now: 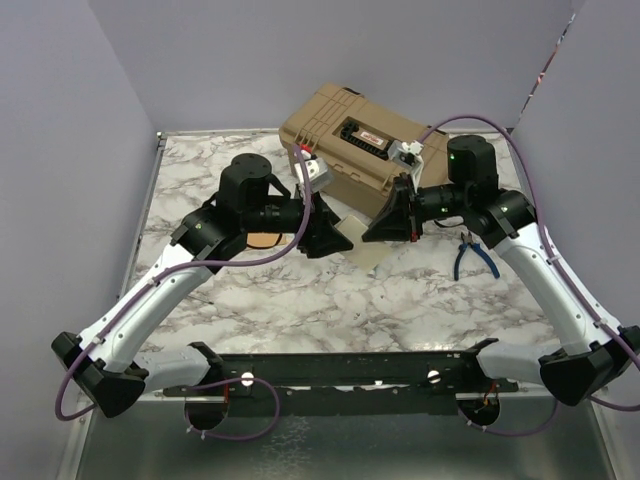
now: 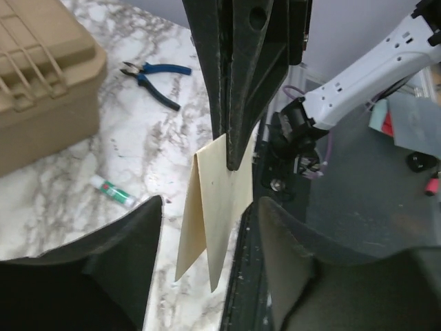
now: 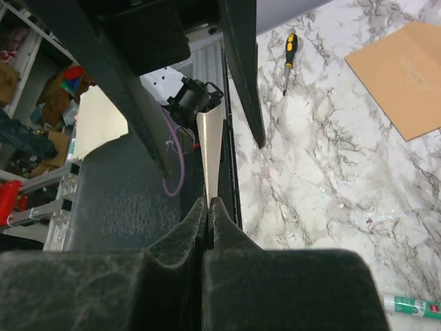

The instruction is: Place the letter into the envelope and seal it

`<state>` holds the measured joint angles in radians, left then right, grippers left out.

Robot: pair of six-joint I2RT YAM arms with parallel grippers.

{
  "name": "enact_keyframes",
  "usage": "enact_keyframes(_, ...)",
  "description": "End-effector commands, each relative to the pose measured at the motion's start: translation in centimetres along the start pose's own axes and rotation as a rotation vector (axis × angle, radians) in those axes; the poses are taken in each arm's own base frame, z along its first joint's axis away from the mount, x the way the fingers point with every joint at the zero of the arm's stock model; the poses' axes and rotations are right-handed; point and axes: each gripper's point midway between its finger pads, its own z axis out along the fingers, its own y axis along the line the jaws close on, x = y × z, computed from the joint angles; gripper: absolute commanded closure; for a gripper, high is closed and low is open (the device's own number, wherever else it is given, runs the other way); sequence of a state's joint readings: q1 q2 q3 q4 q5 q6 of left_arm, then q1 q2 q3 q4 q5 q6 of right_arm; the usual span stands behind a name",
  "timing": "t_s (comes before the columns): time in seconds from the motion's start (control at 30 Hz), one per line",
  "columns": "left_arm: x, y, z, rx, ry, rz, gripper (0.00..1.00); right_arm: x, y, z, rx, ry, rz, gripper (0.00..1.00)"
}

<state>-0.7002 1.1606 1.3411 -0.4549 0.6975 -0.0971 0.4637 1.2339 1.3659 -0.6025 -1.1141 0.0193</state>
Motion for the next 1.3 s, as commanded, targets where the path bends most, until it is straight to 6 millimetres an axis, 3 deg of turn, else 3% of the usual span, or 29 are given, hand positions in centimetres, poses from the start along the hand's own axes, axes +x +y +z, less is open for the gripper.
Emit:
enact_keyframes(0.0,0.5,-1.7,0.1,0.107,0.014,-0.013,0.55,0.2,0.3,0.0,-0.022,0.028,-0.018,1.00)
enact_keyframes(0.07,0.2,-1.2,0.0,0.076,0.004,0.004,0.79,0.2,0.3,0.0,-0.026,0.033,-0.013,1.00)
enact_keyframes(0.1,0.1,-1.0,-0.1,0.060,-0.003,0.012,0.82,0.2,0.5,0.0,-0.033,0.037,-0.007,1.00)
enact_keyframes(0.23,-0.3,-0.9,-0.3,0.046,-0.022,0.026,0.84,0.4,0.9,0.0,-0.058,0.060,0.014,1.00)
enact_keyframes(0.37,-0.4,-1.2,-0.2,0.060,-0.031,0.013,1.00,0.5,1.2,-0.2,-0.056,0.054,-0.004,1.00)
enact_keyframes(0.53,-2.1,0.2,-0.6,-0.054,-0.118,0.001,1.00,-2.0,0.0,-0.7,0.107,-0.040,0.027,0.99)
enact_keyframes(0.57,-2.7,0.4,-0.8,-0.074,-0.144,0.004,1.00,-2.6,-0.1,-0.8,0.134,-0.070,0.036,0.97)
enact_keyframes(0.6,-3.3,0.4,-1.0,-0.086,-0.172,0.005,1.00,-3.2,-0.1,-1.0,0.158,-0.104,0.040,0.85)
enact_keyframes(0.7,-5.1,0.7,-1.6,-0.133,-0.261,-0.027,1.00,-5.3,0.0,-1.7,0.224,-0.237,0.056,0.37)
enact_keyframes(0.83,-8.1,1.5,-2.6,-0.205,-0.417,-0.130,1.00,-8.4,-0.7,-3.9,0.369,-0.481,0.090,0.08)
enact_keyframes(0.9,-9.9,2.1,-3.5,-0.248,-0.534,-0.212,1.00,-9.9,-1.8,-5.4,0.445,-0.647,0.197,0.07)
enact_keyframes(1.03,-13.1,2.0,-5.4,-0.219,-0.764,-0.341,1.00,-9.7,-3.2,-6.2,0.409,-0.866,0.461,0.07)
enact_keyframes(1.17,-14.7,2.3,-6.5,-0.168,-0.922,-0.475,1.00,-10.7,-2.2,-6.7,0.314,-0.999,0.492,0.04)
enact_keyframes(1.27,-15.2,2.5,-6.7,-0.126,-0.981,-0.553,1.00,-12.3,-1.4,-5.9,0.251,-1.003,0.449,0.03)
